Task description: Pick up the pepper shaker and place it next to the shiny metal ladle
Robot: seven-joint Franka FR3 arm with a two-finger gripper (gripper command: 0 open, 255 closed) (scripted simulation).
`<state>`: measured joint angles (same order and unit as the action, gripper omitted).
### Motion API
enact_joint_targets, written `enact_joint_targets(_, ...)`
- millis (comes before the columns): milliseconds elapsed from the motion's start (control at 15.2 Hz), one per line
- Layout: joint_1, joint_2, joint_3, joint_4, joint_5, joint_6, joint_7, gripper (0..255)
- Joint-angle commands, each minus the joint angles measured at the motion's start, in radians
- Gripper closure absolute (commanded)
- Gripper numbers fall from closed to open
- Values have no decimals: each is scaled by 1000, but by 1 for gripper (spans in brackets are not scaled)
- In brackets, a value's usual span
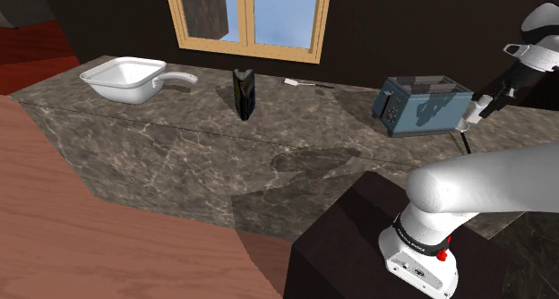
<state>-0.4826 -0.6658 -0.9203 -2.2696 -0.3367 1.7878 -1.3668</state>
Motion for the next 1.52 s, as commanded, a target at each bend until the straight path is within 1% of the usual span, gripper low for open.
enact_joint_targets(0,6,16,-48,42,-9,-15,-51,255)
enact_joint_targets(198,26,45,-132,109,-18,-31,-128,255)
enact_joint_targets(330,50,67,-195,159,-21,-42,-180,255)
enact_joint_targets(594,123,111,-338,266,-21,-62,-278,255)
enact_joint_targets(1056,140,110,-390,193,-41,25,-280,255)
enact_joint_targets(1452,167,114,-449,138,-58,101,-282,255)
